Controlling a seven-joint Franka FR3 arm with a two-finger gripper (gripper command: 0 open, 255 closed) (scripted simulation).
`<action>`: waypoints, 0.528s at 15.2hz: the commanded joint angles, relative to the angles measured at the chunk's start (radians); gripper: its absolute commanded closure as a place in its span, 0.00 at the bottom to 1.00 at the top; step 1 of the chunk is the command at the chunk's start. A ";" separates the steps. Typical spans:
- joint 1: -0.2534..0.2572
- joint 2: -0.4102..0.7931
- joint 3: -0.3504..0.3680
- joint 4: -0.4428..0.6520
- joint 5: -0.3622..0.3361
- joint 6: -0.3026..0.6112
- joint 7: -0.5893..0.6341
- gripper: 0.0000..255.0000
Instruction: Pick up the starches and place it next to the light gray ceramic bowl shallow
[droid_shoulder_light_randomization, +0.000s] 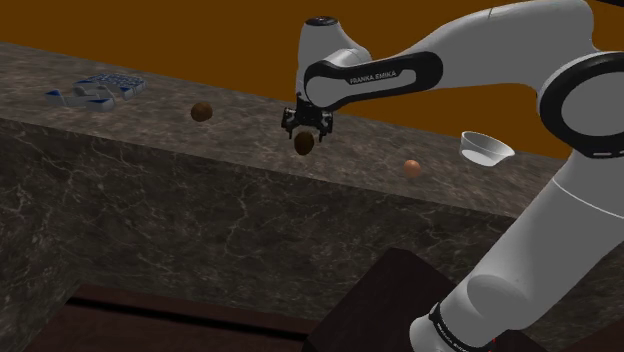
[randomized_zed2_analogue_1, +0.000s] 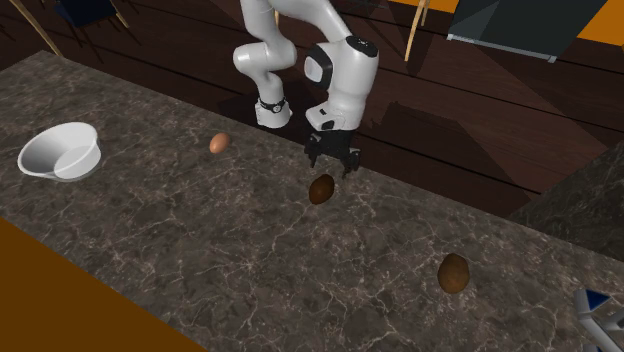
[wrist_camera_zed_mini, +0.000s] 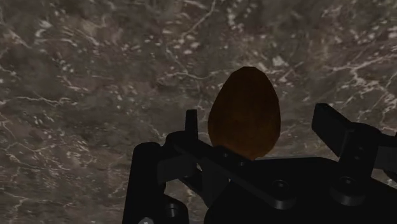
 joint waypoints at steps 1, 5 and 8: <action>-0.004 0.029 -0.006 0.015 -0.018 0.018 0.027 0.00; -0.008 0.053 -0.012 -0.007 -0.032 0.064 0.036 0.00; -0.011 0.070 -0.016 -0.019 -0.042 0.092 0.042 0.00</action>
